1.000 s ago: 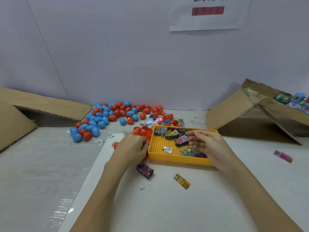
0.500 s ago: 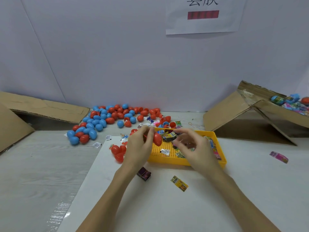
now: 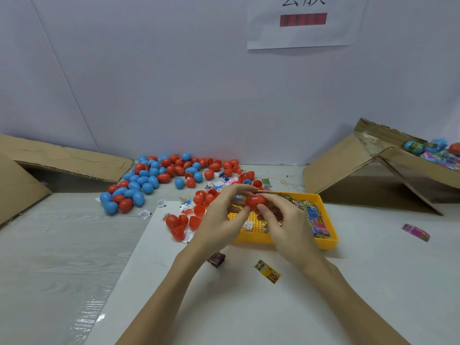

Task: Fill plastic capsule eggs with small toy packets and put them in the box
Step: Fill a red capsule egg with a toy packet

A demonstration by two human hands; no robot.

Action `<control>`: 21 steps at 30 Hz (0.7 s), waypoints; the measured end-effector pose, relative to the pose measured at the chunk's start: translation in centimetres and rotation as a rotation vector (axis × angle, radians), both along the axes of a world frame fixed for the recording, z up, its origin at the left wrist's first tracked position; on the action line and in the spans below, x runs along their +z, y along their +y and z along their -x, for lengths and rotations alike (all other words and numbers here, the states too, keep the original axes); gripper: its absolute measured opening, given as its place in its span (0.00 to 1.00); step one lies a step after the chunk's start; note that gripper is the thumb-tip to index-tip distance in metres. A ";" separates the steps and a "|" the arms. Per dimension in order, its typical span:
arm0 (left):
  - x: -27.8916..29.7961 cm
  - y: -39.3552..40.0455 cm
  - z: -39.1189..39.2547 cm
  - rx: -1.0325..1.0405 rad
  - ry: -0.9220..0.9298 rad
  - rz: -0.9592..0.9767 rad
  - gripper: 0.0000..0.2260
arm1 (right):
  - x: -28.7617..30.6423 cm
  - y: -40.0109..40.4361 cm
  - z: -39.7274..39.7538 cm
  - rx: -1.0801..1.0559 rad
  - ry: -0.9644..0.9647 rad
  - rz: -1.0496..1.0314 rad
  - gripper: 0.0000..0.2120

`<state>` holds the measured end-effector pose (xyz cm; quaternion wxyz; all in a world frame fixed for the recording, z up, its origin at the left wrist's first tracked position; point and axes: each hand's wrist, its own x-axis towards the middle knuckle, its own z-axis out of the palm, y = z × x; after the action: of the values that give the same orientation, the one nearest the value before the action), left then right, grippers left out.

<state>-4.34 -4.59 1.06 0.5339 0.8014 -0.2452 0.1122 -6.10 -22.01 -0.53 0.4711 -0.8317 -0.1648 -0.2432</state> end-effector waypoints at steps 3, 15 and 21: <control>-0.1 -0.1 0.1 -0.009 -0.072 -0.017 0.18 | 0.1 0.0 0.0 -0.007 0.042 -0.044 0.07; -0.1 0.0 0.1 -0.019 -0.093 -0.058 0.21 | 0.1 -0.3 -0.2 0.006 0.151 -0.228 0.07; -0.5 0.0 -0.1 0.037 -0.116 -0.074 0.11 | 0.3 -0.4 -0.2 0.057 0.178 -0.232 0.11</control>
<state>-4.24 -4.56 0.59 0.4866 0.8172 -0.2647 0.1592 -5.93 -22.46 -0.21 0.5834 -0.7850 -0.1167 -0.1726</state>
